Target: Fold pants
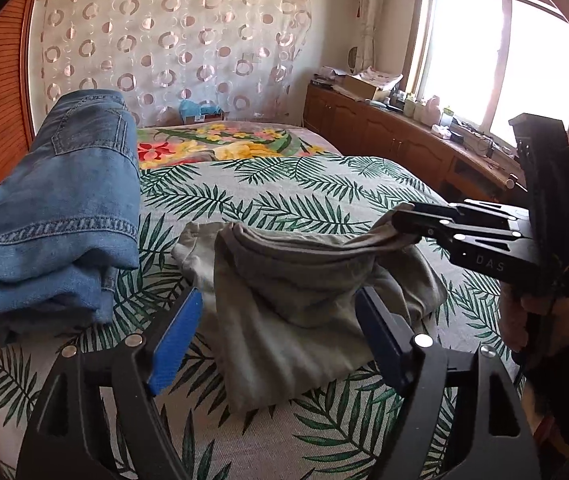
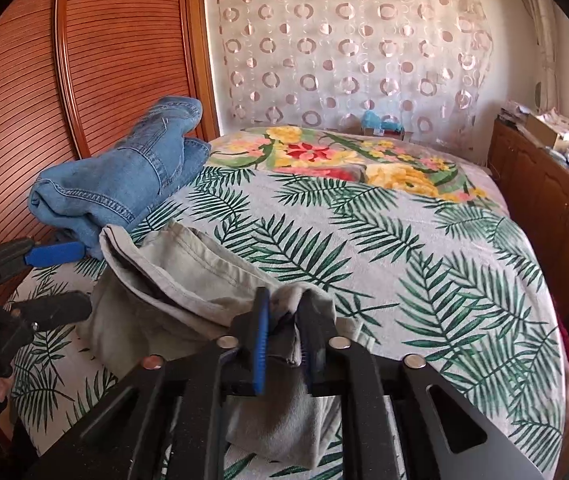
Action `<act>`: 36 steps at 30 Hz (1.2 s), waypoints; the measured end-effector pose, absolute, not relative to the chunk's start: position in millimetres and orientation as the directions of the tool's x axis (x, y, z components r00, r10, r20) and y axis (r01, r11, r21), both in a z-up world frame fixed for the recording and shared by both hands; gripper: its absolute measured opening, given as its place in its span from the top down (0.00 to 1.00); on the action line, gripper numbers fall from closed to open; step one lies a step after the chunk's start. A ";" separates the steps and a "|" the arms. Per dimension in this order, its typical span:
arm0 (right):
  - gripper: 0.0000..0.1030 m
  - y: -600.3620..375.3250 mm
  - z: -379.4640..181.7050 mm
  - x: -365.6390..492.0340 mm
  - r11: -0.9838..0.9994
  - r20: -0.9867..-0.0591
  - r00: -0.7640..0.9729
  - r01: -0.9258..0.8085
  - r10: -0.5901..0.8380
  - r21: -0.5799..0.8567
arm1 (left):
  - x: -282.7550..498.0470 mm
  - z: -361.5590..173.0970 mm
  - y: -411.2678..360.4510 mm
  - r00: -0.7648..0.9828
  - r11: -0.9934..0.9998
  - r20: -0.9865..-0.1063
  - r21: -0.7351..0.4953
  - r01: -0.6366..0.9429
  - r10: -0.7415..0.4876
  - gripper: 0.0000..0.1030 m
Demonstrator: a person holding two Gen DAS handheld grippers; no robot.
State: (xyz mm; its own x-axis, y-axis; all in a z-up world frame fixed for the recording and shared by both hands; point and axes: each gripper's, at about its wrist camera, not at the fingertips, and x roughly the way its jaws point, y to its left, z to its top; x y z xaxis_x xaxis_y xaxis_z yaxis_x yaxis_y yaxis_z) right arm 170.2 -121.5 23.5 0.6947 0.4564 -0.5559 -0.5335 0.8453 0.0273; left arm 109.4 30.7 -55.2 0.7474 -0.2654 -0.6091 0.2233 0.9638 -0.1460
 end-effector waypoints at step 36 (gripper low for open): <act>0.67 -165.1 -2.8 133.1 0.825 -0.670 0.573 -0.554 0.472 0.109 | 99.7 -97.0 35.0 0.645 0.964 -0.721 -0.134 0.230 -0.254 0.64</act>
State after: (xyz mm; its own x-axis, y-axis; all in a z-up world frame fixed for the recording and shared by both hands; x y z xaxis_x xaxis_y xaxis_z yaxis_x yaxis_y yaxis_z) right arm 133.1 -165.1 -2.8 0.5727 0.4725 -0.6699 -0.5539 0.8255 0.1087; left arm 99.7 35.0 -97.0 0.6452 -0.2537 -0.7207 0.2299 0.9640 -0.1336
